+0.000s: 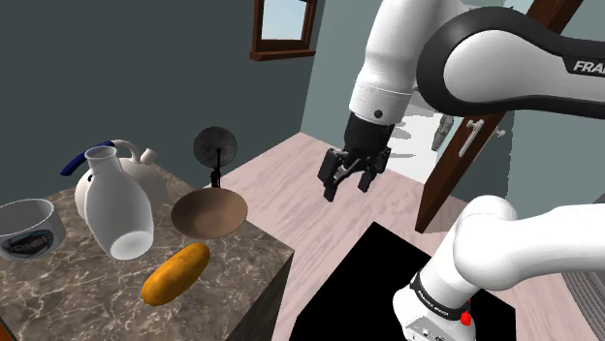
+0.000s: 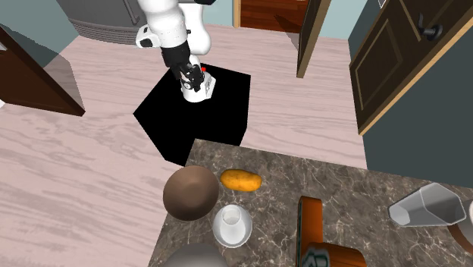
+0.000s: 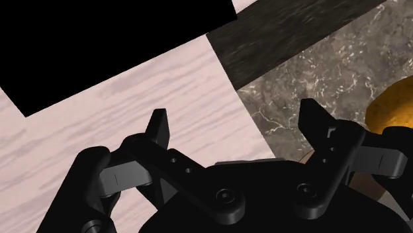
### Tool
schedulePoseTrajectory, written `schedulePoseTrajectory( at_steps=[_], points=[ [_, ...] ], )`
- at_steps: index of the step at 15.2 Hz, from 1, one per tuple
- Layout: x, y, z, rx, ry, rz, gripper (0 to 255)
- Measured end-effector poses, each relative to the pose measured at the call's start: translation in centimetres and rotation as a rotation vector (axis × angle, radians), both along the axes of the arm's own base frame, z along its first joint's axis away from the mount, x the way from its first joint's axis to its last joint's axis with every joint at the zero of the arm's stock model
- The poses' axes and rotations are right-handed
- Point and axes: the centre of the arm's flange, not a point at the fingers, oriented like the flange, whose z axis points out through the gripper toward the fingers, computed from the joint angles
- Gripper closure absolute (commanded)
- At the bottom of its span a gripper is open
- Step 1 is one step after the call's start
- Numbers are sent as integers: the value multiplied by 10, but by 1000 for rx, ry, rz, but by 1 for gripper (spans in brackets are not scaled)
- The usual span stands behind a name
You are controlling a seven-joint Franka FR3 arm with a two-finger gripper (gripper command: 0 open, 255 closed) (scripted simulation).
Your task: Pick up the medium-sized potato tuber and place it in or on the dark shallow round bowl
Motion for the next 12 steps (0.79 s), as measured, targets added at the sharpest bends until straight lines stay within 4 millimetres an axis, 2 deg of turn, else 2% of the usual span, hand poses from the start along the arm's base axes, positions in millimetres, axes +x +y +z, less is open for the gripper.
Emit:
schedulePoseTrajectory(
  at_steps=[4,12],
  points=[
    [0,44,-18,2,-9,-116,0],
    [33,131,-63,7,-25,-346,0]
  ],
)
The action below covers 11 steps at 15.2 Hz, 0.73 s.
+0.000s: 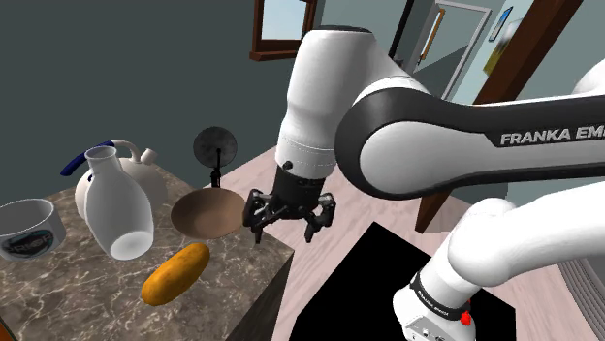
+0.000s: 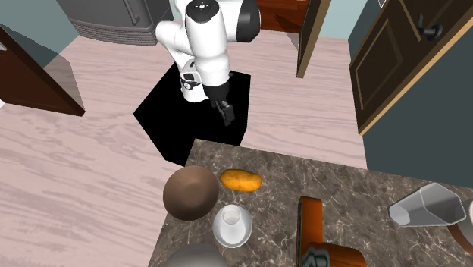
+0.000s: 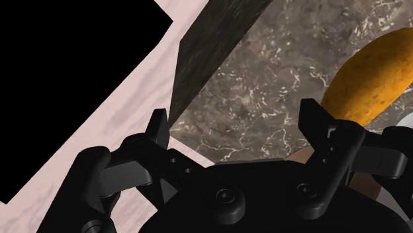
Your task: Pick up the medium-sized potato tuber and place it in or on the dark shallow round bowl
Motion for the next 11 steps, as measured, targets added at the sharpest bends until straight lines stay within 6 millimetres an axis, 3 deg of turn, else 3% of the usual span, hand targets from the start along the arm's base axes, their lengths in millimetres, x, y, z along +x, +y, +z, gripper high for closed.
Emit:
schedulePoseTrajectory(
  at_steps=[4,11],
  points=[
    [20,47,-21,2,-9,-113,0],
    [68,110,-62,-7,-24,-313,0]
  ],
)
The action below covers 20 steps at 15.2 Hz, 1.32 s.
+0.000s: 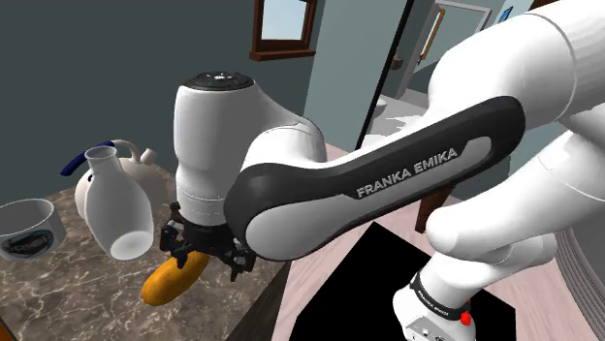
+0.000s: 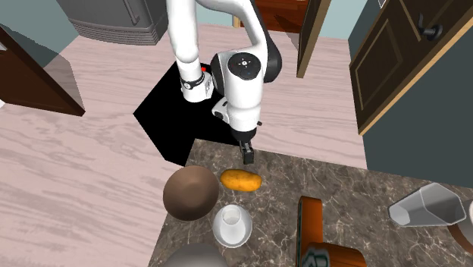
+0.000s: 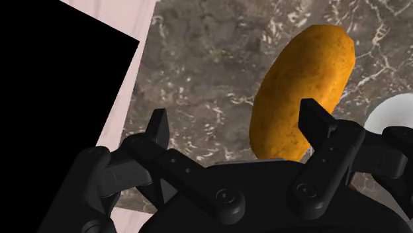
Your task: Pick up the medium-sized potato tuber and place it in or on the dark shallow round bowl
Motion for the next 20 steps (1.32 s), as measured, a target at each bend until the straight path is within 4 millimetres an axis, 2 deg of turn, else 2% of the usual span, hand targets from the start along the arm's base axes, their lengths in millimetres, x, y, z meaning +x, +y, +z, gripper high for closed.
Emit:
schedulePoseTrajectory(
  at_steps=[2,5,7,14,20],
  points=[
    [18,16,3,13,-19,-59,0],
    [45,44,-17,21,-21,-146,0],
    [54,50,-24,22,-19,-177,0],
    [60,55,-62,23,-17,-187,0],
    [61,56,-65,23,-17,-188,0]
  ],
)
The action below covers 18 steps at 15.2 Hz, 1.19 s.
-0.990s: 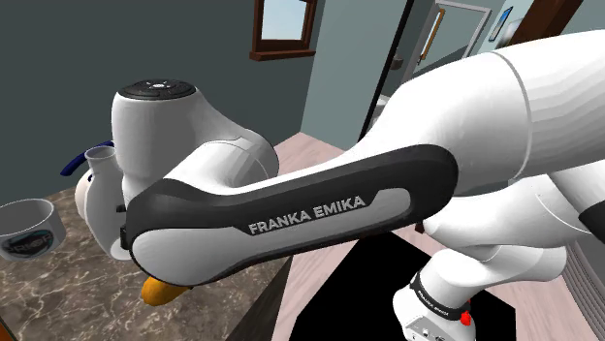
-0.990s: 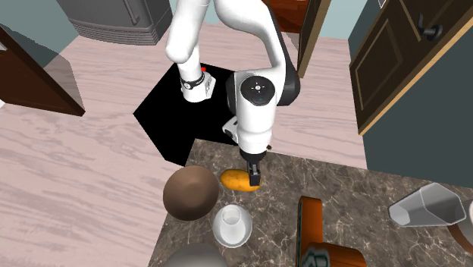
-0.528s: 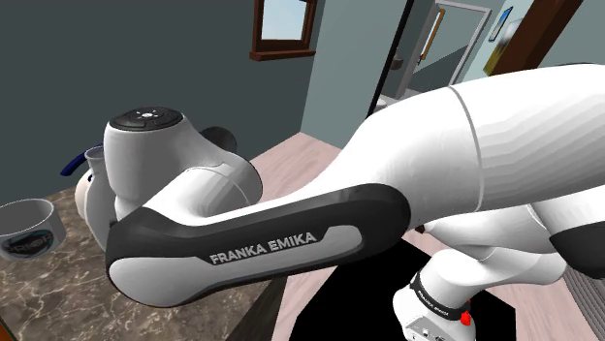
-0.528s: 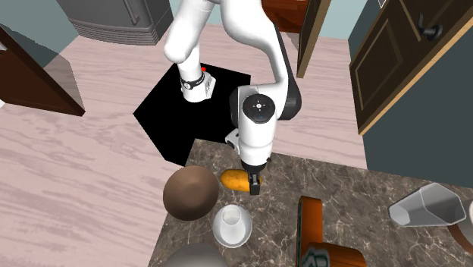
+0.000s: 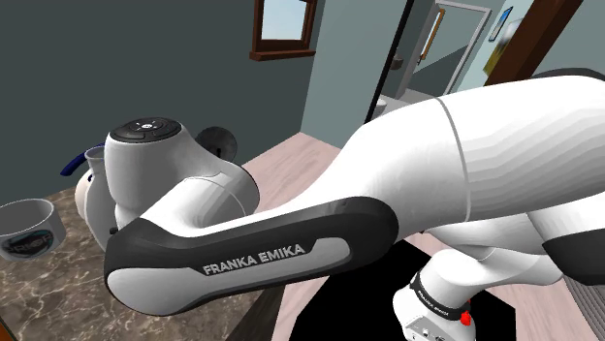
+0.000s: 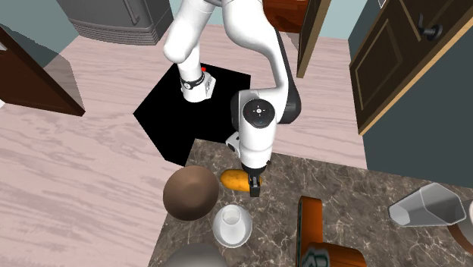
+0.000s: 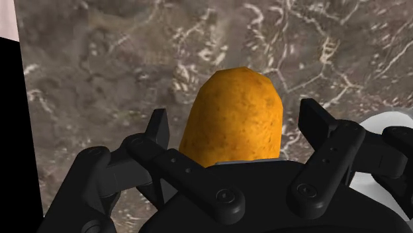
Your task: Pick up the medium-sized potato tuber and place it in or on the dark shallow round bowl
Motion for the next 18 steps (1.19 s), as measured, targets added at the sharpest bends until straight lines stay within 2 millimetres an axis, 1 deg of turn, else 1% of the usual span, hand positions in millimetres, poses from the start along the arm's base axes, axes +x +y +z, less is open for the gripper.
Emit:
schedulePoseTrajectory(
  at_steps=[1,11,13,18],
  points=[
    [0,0,0,0,0,0,255],
    [0,0,1,2,-1,1,255],
    [0,0,6,0,0,0,255],
    [0,0,31,1,0,0,255]
  ],
)
